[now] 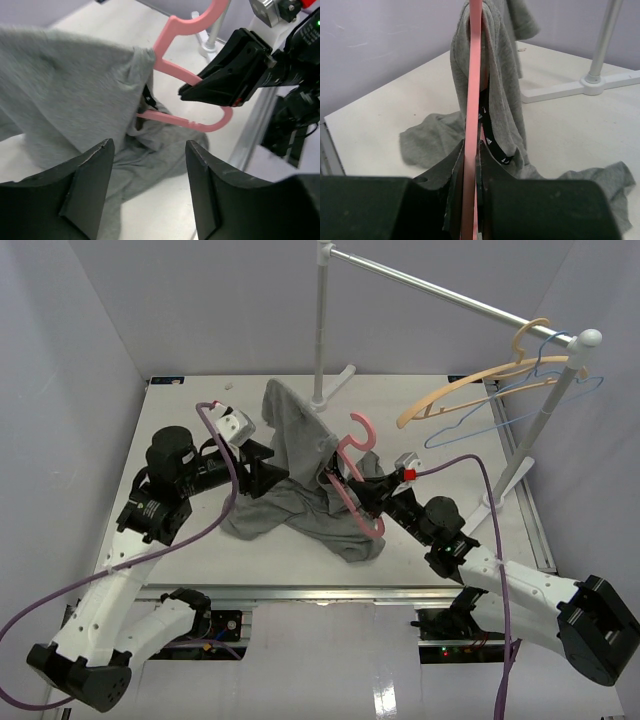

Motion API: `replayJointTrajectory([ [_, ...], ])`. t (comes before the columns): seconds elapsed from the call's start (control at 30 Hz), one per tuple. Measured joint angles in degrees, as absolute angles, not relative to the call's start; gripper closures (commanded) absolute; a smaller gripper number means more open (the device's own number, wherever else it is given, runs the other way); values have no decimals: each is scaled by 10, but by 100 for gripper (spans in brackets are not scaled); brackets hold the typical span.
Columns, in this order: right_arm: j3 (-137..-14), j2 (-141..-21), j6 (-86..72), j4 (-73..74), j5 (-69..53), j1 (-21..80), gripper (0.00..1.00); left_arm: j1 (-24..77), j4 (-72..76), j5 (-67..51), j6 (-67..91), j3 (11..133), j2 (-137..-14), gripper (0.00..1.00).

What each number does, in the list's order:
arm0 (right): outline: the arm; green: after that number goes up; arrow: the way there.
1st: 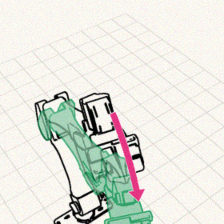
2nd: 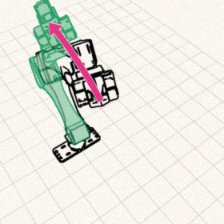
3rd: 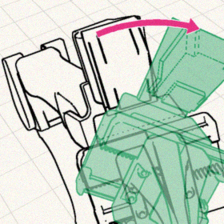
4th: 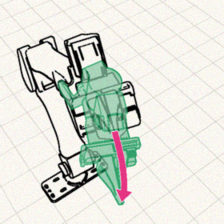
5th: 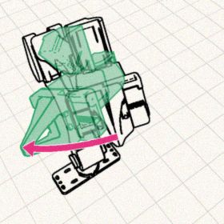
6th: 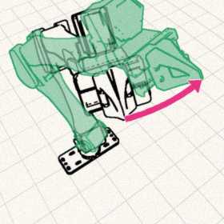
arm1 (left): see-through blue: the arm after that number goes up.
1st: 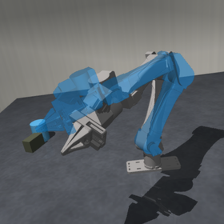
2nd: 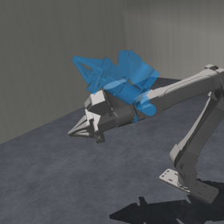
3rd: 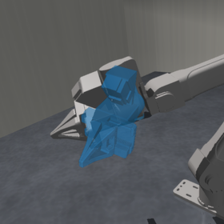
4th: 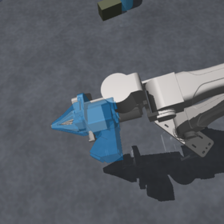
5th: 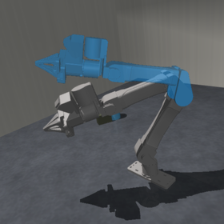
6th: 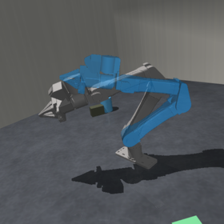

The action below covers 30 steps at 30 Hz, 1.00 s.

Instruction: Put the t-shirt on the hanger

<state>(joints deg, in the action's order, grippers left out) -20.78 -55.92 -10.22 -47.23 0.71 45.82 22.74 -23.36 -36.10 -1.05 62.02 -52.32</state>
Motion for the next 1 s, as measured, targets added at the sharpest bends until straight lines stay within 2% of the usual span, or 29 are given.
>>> replayJointTrajectory([
  [0.17,-159,-509,-105,-503,-58,457,92,230,-231,-360,-161,648,-503,35],
  [0.37,-131,-449,-90,-484,-143,457,92,237,-249,-367,-313,702,-565,27],
  [0.57,-131,-446,-71,-461,-193,457,92,261,-358,-407,-419,798,-633,28],
  [0.67,-131,-452,-64,-456,-213,457,92,303,-410,-401,-446,845,-660,27],
  [0.8,-131,-454,-55,-451,-233,457,92,372,-458,-386,-462,832,-666,31],
  [1.0,-131,-457,-44,-446,-242,457,92,382,-520,-376,-462,817,-697,31],
])
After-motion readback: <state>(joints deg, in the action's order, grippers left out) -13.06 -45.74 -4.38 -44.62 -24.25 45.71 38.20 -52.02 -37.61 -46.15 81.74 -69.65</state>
